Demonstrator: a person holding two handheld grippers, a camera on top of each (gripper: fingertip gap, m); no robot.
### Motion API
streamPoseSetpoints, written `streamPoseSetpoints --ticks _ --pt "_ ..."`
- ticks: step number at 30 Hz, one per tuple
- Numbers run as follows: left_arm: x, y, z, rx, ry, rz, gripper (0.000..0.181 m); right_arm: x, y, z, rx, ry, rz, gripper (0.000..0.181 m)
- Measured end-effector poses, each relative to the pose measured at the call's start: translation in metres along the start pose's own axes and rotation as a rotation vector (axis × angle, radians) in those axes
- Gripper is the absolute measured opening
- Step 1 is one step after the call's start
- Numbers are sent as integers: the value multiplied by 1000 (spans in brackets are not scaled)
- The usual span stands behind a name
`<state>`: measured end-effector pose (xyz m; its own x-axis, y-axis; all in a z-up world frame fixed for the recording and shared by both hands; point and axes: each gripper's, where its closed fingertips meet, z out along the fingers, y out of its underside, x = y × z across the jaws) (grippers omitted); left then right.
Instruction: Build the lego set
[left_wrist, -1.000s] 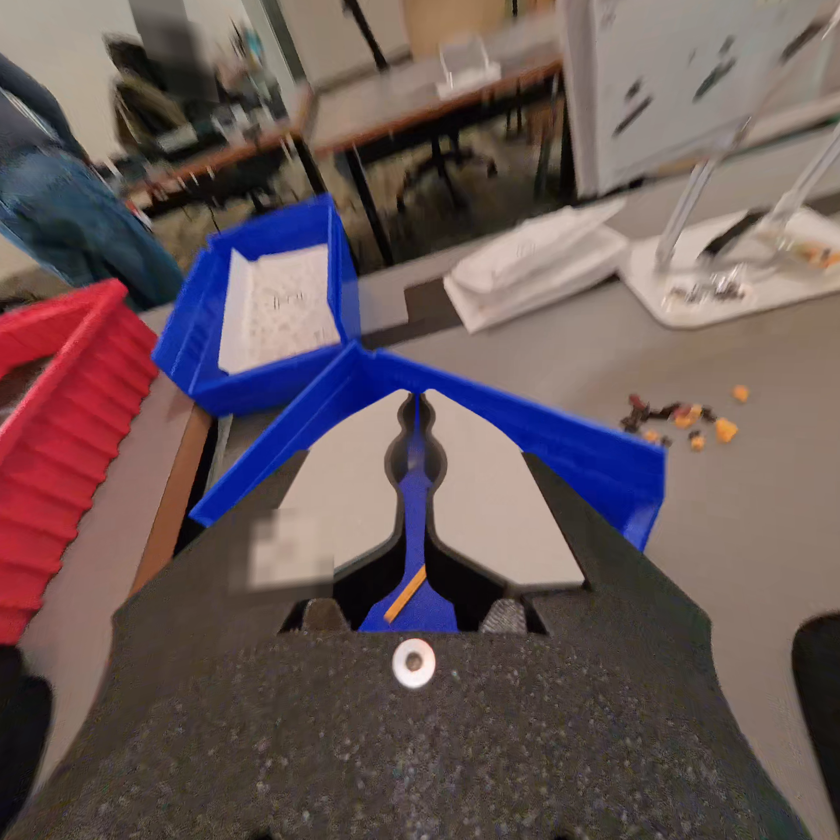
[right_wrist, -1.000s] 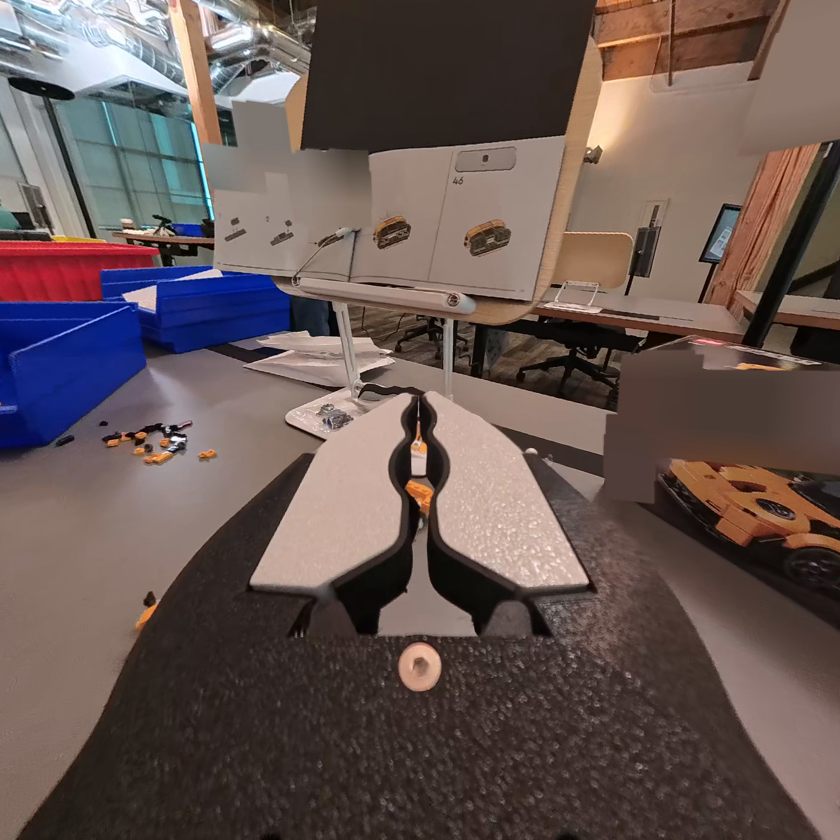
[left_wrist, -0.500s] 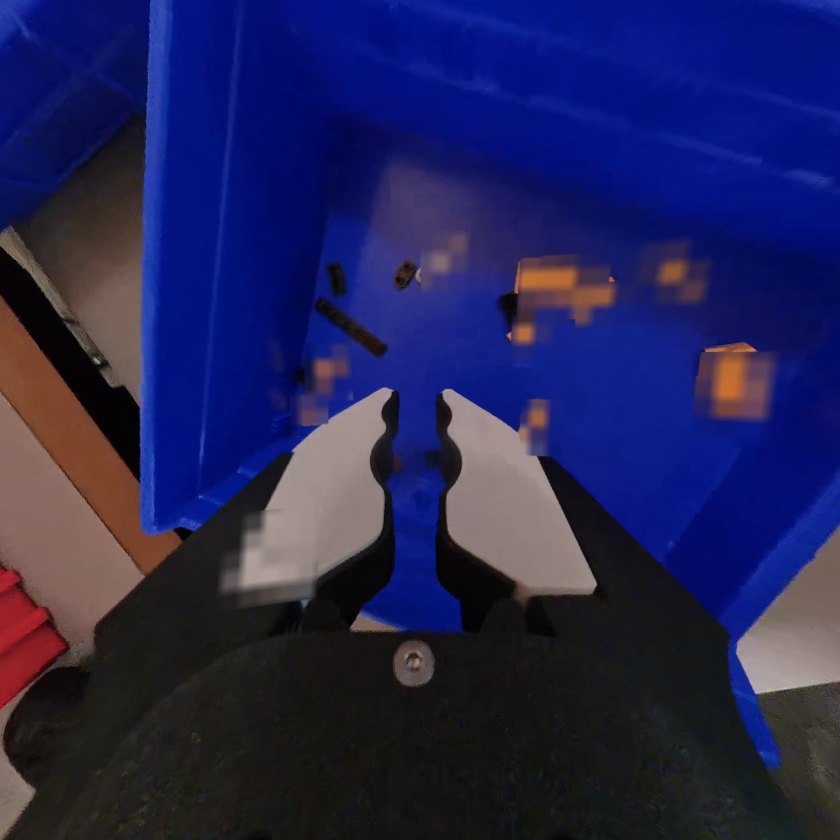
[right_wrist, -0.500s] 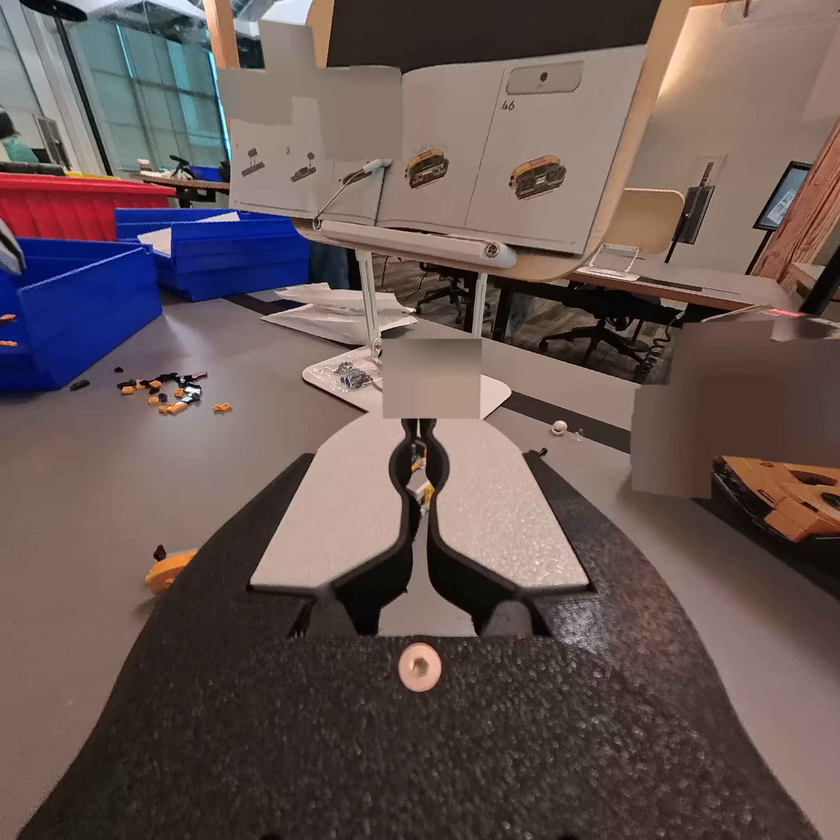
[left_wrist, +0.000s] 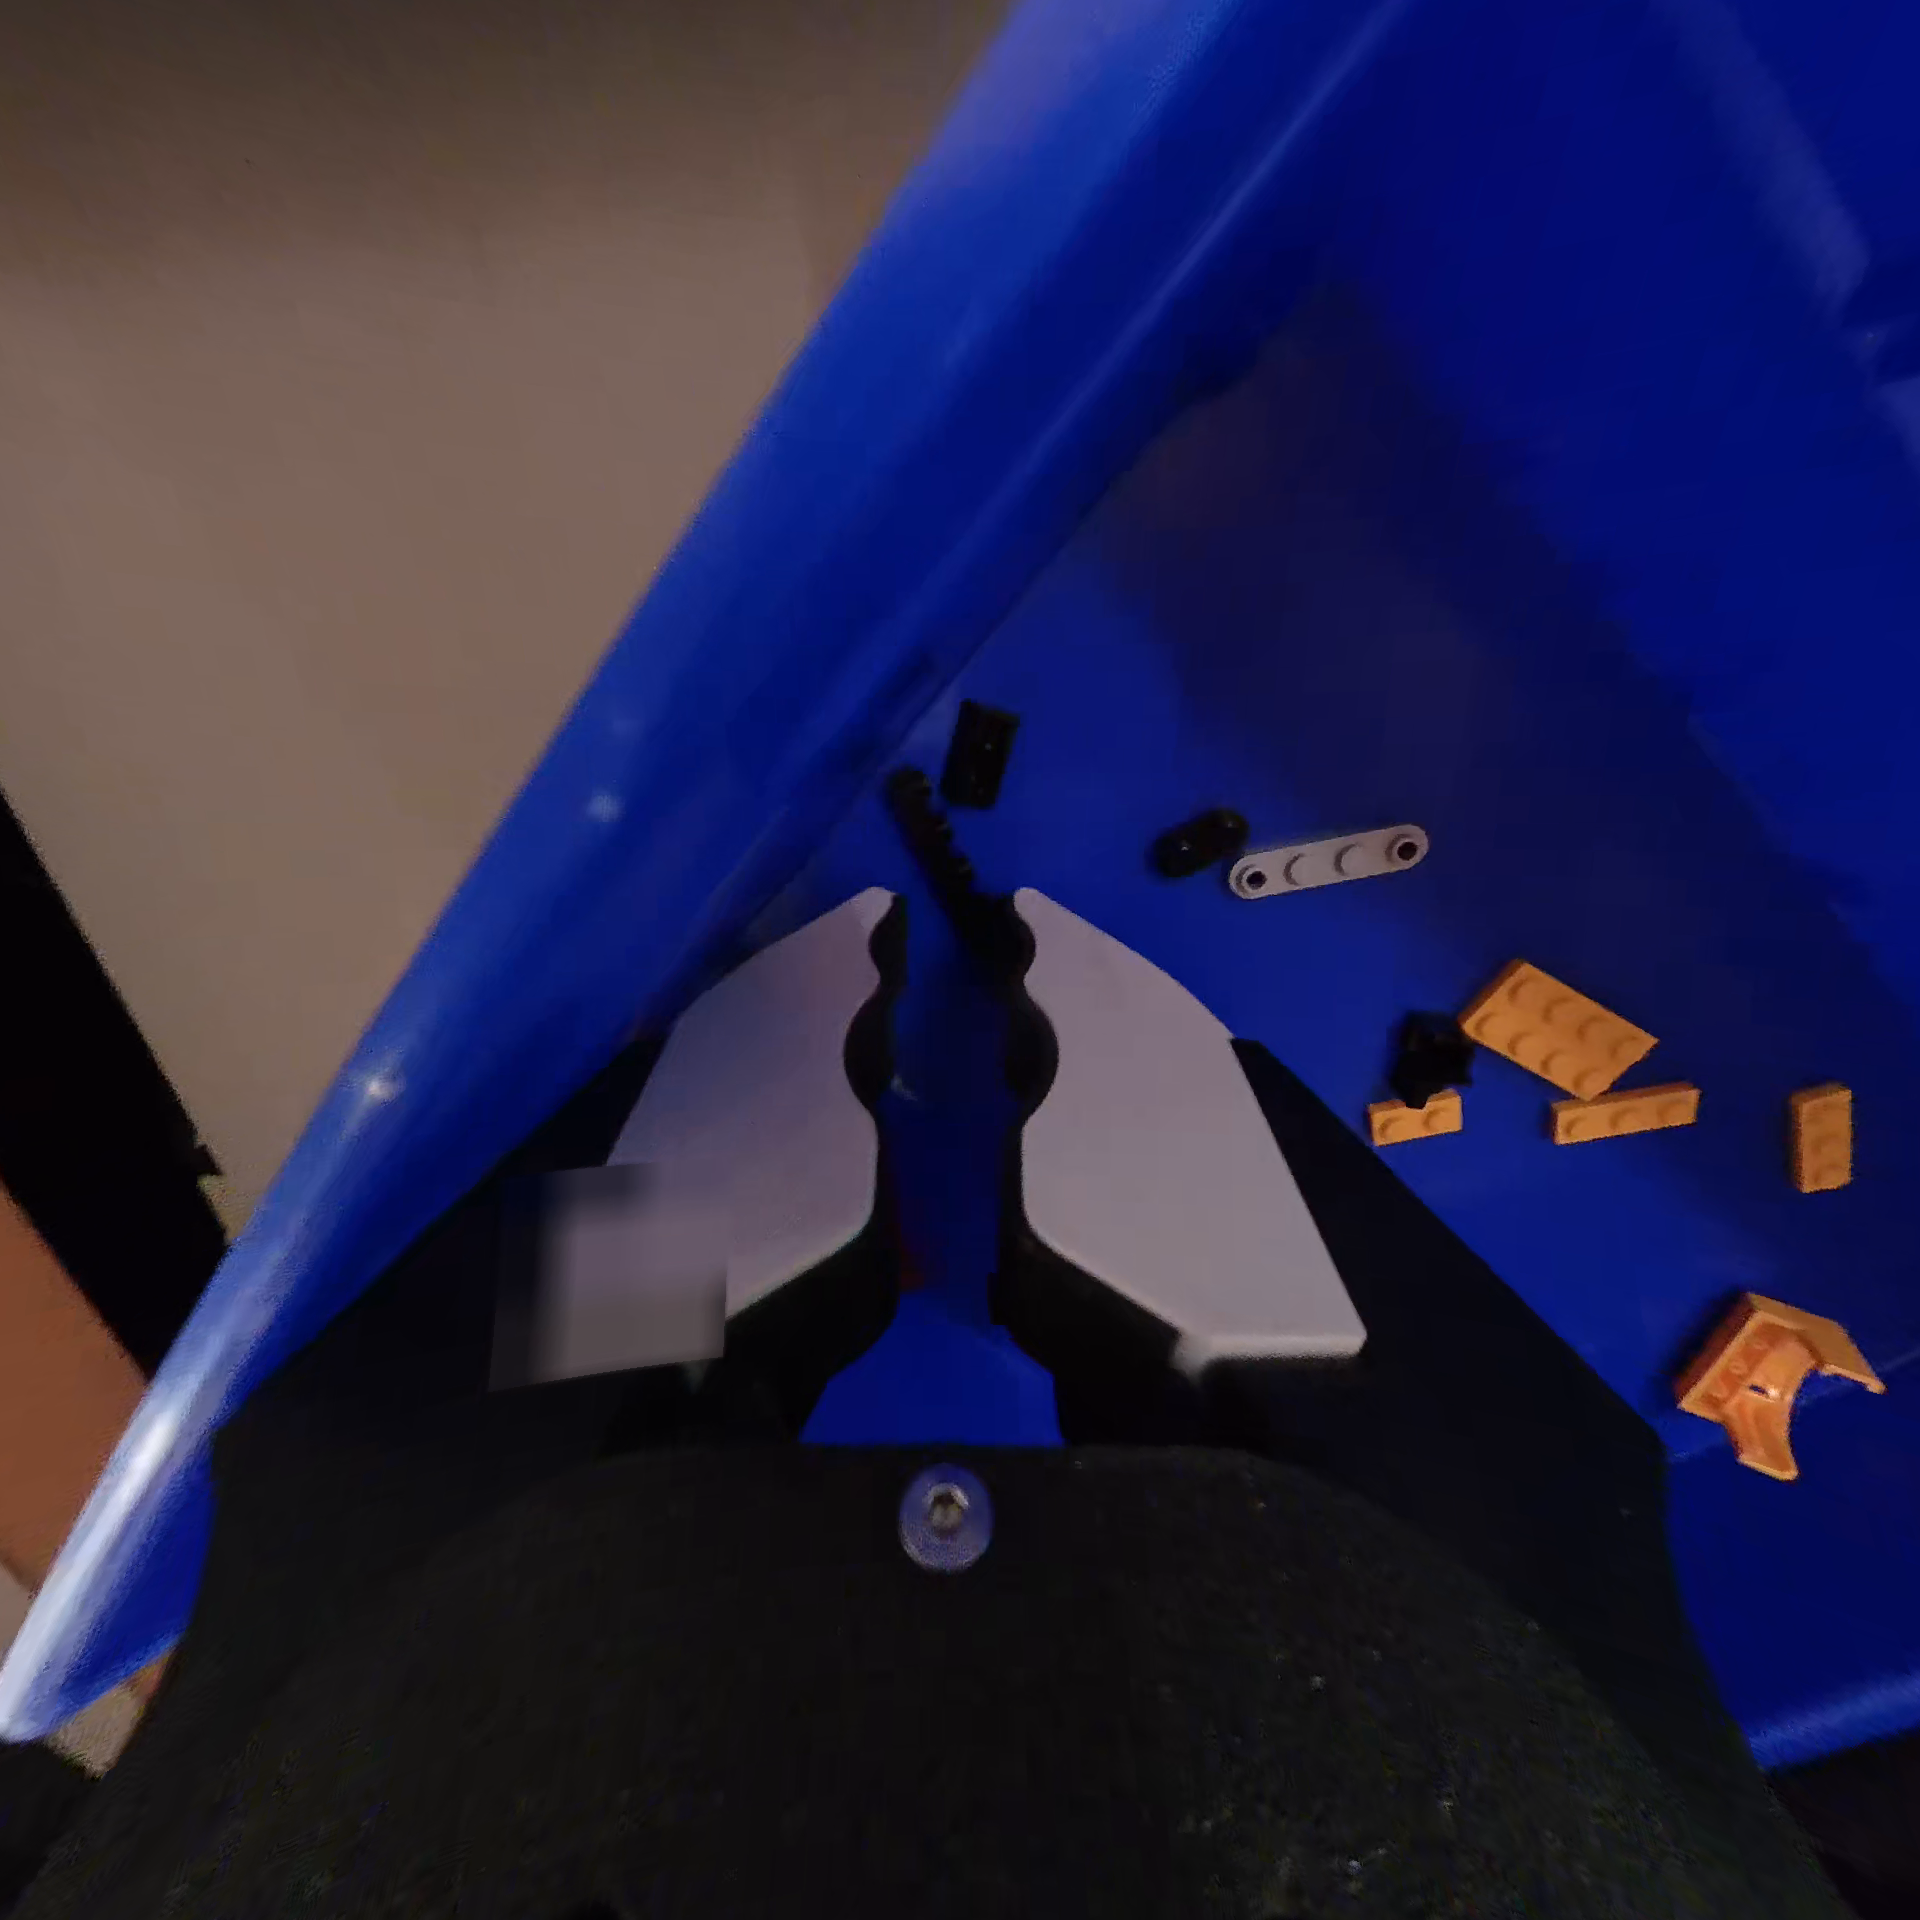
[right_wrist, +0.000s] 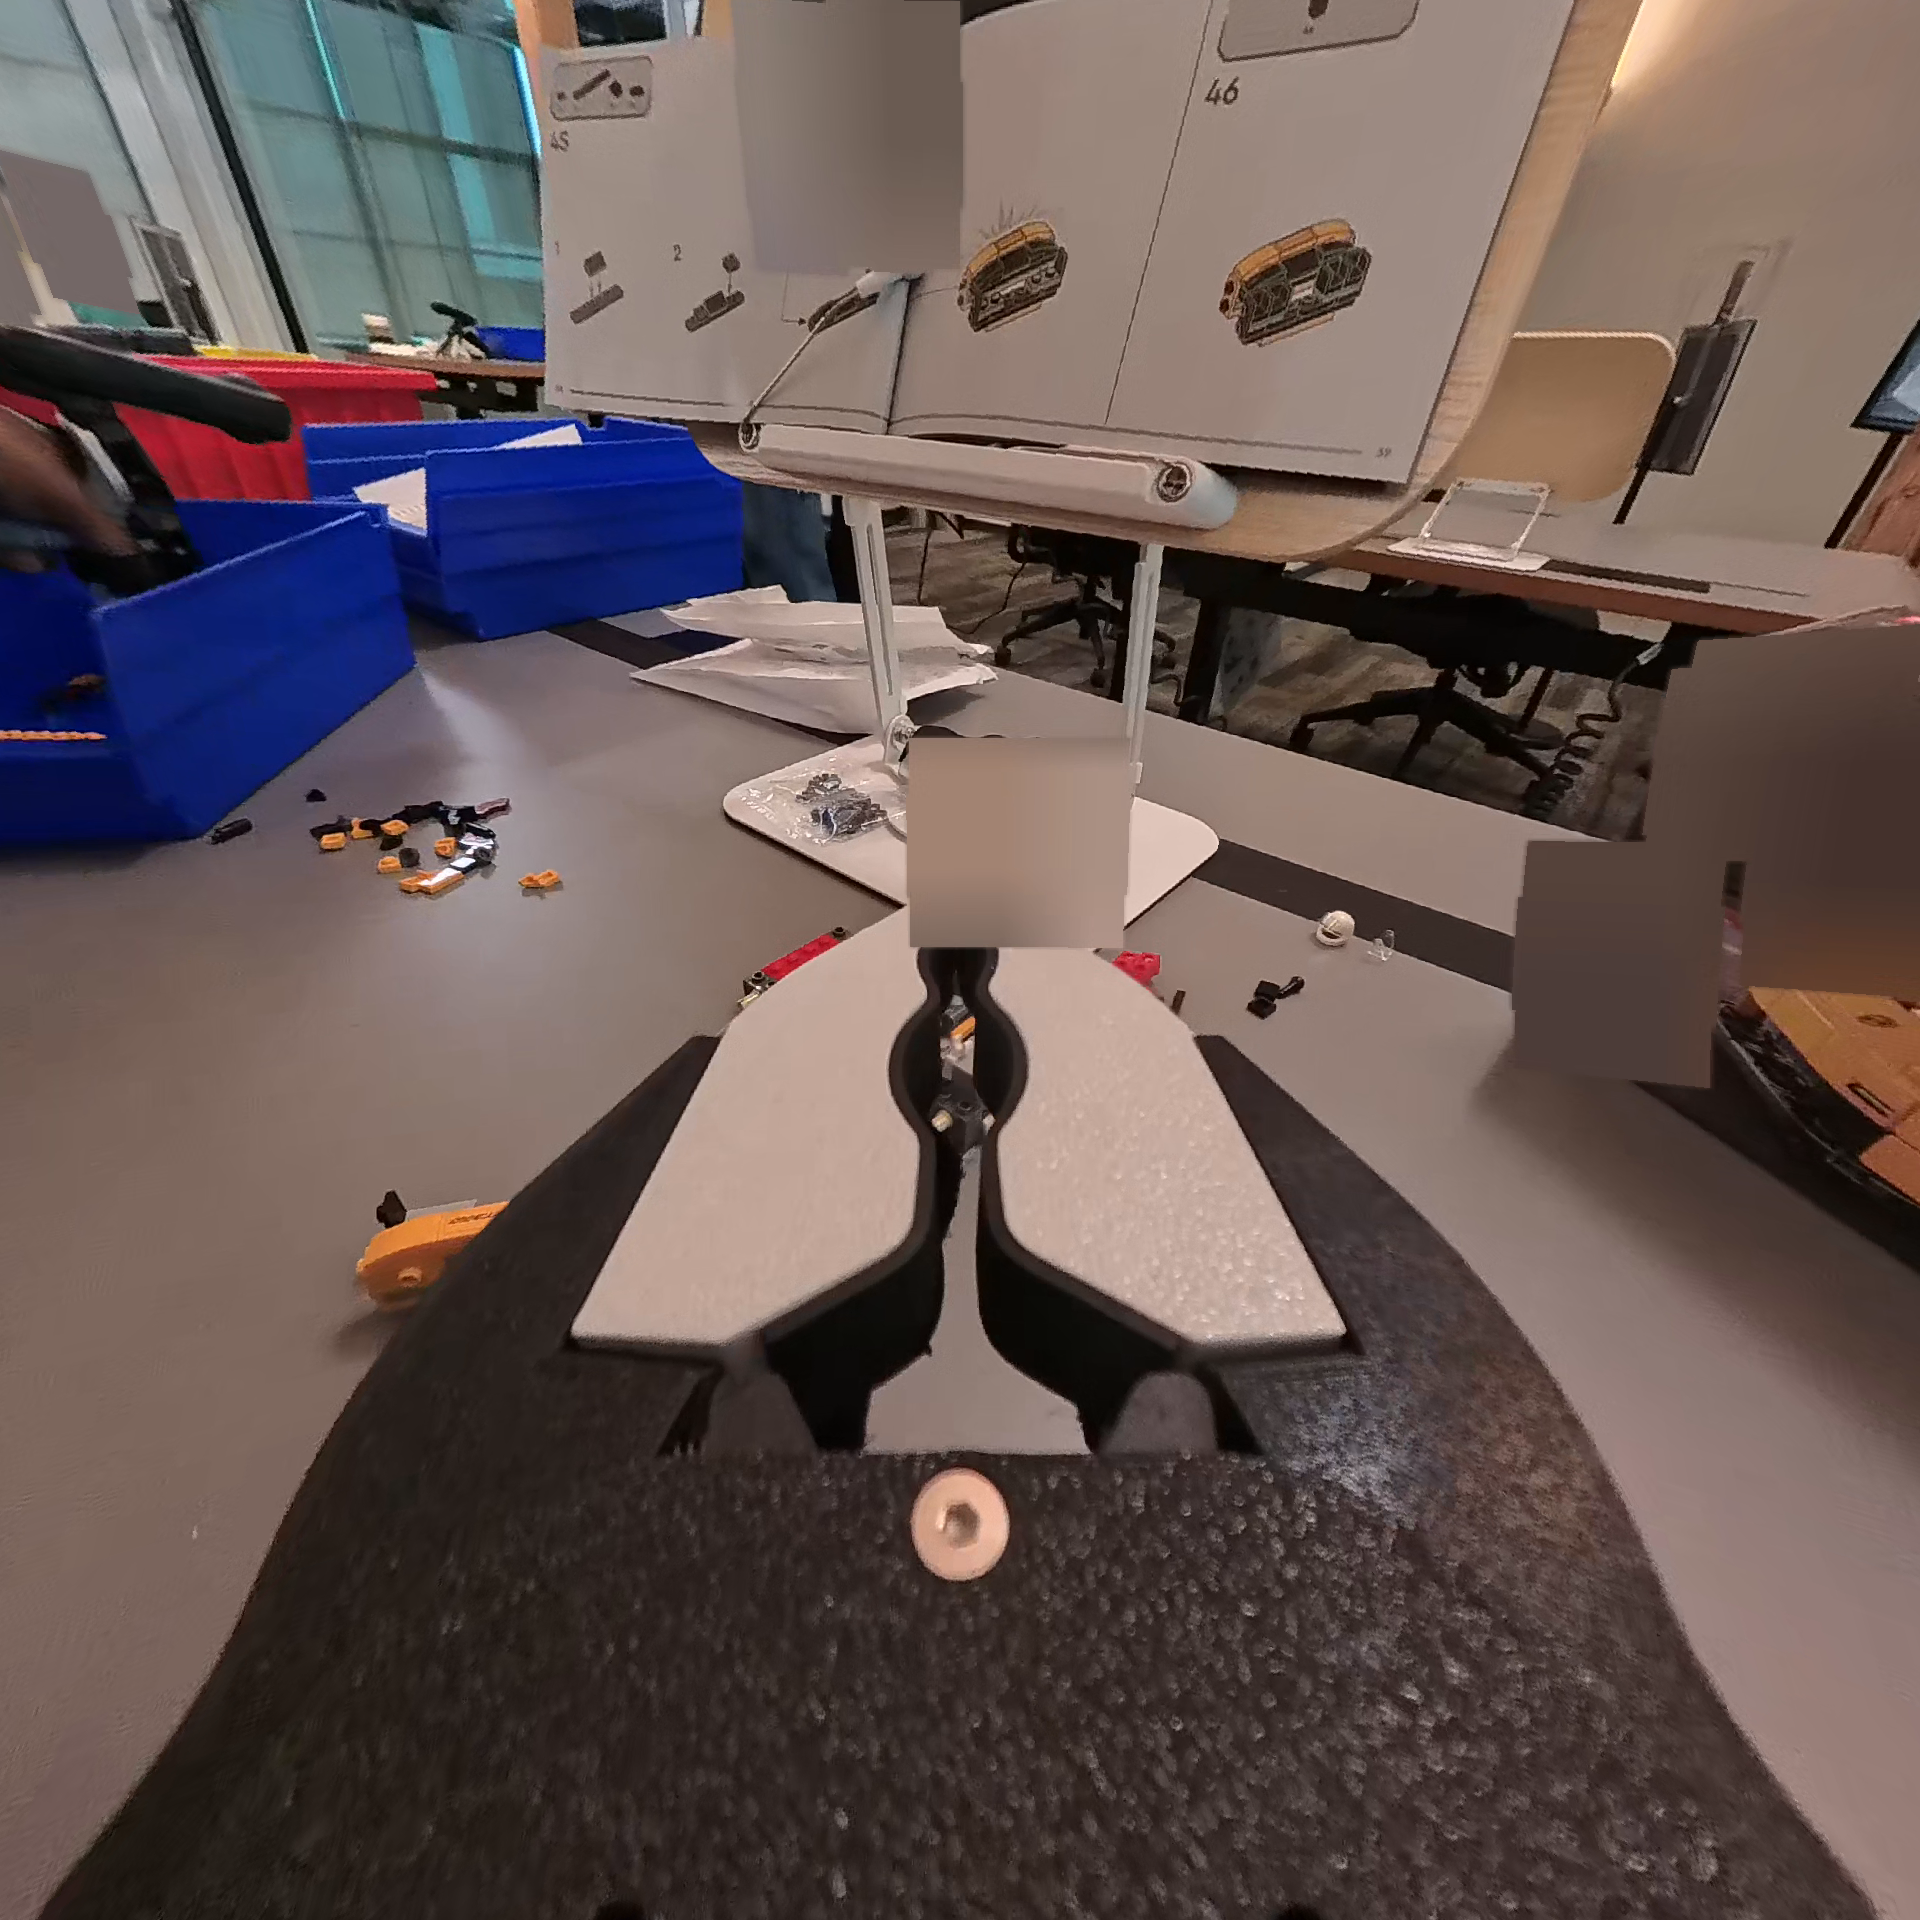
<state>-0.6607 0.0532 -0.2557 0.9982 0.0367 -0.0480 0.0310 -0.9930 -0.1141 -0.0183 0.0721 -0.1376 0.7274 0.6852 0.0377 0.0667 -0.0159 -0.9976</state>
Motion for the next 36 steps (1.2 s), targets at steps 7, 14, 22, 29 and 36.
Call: streamPoseSetpoints --ticks 7,14,22,29,36 --pt "6 0 0 7 50 -15 6 0 -1 -1 4 -16 28 0" --pt "61 -13 -93 260 24 228 6 -1 -10 -5 35 -11 13 0" --pt "377 41 -164 379 624 866 5 -11 -18 -9 57 -39 -25 0" --pt "500 84 -78 -13 934 1024 5 -48 -6 -9 -5 -221 -222 5" --pt "515 78 -39 -152 841 1106 9 -50 -2 -8 -20 -226 -223 4"
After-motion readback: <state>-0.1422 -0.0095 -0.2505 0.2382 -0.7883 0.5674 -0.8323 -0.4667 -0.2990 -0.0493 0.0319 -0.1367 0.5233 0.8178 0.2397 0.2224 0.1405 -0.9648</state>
